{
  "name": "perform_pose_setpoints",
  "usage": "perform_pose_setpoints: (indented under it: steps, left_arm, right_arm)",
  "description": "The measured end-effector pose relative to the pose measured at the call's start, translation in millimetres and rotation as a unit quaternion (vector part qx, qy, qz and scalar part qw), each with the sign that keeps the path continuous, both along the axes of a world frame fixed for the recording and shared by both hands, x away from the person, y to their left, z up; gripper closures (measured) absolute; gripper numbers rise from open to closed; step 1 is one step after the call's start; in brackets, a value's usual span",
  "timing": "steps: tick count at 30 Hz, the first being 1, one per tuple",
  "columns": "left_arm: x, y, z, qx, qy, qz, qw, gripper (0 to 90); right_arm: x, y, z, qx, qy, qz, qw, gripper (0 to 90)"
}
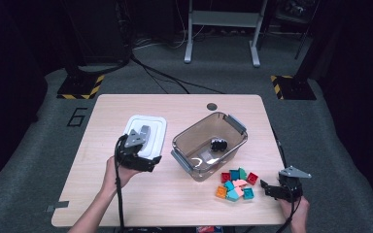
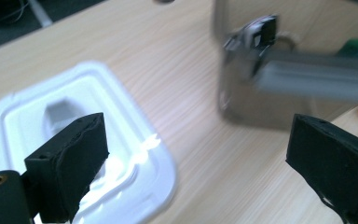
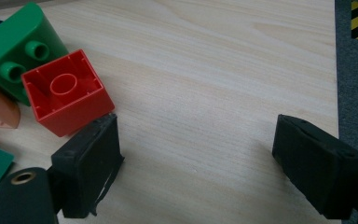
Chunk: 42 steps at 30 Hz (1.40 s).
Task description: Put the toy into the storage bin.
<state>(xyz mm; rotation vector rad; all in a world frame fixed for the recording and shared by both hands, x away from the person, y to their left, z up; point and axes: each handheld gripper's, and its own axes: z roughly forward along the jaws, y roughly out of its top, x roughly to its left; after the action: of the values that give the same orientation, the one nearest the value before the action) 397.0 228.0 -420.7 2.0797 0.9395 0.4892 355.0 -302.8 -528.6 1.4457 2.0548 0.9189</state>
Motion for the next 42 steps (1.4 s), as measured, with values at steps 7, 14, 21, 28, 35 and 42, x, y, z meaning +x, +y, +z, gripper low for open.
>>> perform_pose_setpoints:
  steps: [7,14,21,28,35,42]
  left_arm:
    - [-11.0,51.1,-44.6,-0.021,0.032,0.08,0.9961,0.0]
    - [-21.5,107.9,-76.4,-0.019,0.046,0.146,0.9881,0.0]
    - [-25.5,145.6,-104.0,-0.012,0.065,0.172,0.9829,0.0]
    - [-23.0,144.7,-112.0,0.013,0.049,0.17,0.984,0.0]
    - [-20.9,143.2,-112.6,0.009,0.047,0.188,0.9811,0.0]
    - [-11.7,139.8,-112.2,0.012,0.047,0.166,0.9849,0.0]
  right_arm:
    - [-0.1,-0.1,0.1,-0.001,0.0,0.003,1.0,14.6]
    - [-0.3,0.2,0.1,0.0,0.001,0.001,1.0,14.4]
    - [0.0,0.8,0.1,0.0,0.003,0.002,1.0,13.7]
    - [-0.7,1.7,0.2,0.002,0.001,0.003,1.0,13.8]
    - [-0.6,2.9,-0.1,-0.004,0.0,0.022,0.9997,13.3]
    - [-1.0,5.2,0.4,-0.002,0.005,0.023,0.9997,13.4]
